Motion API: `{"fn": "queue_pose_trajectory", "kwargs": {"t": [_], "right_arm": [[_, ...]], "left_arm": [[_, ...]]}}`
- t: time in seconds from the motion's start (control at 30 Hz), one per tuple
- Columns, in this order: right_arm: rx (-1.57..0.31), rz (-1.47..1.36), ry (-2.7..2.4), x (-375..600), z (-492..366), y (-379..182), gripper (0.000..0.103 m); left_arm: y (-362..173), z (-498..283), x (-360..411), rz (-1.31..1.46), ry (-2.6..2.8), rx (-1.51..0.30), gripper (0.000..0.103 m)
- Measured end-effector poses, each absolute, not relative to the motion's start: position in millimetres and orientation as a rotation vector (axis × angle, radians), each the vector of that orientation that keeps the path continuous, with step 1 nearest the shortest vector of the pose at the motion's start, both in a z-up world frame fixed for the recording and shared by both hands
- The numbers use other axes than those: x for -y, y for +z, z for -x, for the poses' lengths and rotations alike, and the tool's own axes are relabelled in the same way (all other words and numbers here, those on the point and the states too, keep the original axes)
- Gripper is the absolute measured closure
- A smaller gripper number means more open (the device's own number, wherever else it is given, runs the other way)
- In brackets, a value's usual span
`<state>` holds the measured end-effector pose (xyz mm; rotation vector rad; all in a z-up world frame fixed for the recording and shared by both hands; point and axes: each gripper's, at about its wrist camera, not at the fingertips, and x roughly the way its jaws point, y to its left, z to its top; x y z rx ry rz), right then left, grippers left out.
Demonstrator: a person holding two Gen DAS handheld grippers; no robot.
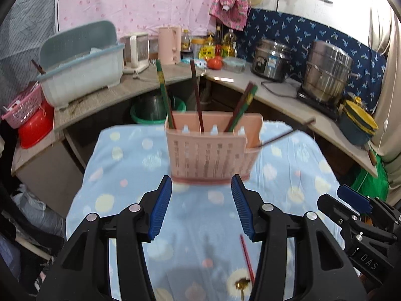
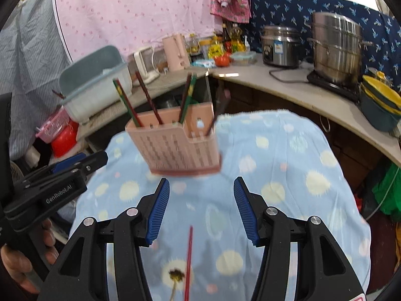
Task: Organize utensils
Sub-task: 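Bring both tools down over the red chopstick and gold spoon, then grasp the red chopstick with the right tool while the left tool grasps the gold spoon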
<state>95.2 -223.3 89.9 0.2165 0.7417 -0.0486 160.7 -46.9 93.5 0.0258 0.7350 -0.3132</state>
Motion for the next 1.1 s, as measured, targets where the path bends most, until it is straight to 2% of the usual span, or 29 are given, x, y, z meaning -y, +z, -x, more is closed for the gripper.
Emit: {"fn": "queue_pose_trajectory", "kwargs": {"t": [0.47,0.63,0.8,0.93,1.0,1.1], "right_arm": [[-1.019,-0.168,0.002,192,-5,-17,0.051],[-1.088,-0.134,0.05,174,20,-41,0.055],[-1.124,-0.09,0.088,157,32,-53,0.069],[-1.127,-0.051,0.105,147,33,-56,0.074],[-1.137,-0.029,0.103,144,32,-60,0.085],[-1.132,-0.036,0.084,149,31,-60,0.095]], "left_arm": [[-7,-81,33,-0.054,-0.316,-0.957,0.056],[-29,-57,29,-0.062,-0.318,-1.007,0.056],[-42,-40,25,-0.064,-0.32,-1.04,0.056],[-46,-36,22,-0.061,-0.317,-1.056,0.056],[-47,-34,23,-0.061,-0.323,-1.06,0.056],[-47,-31,26,-0.068,-0.342,-1.059,0.056]]}}
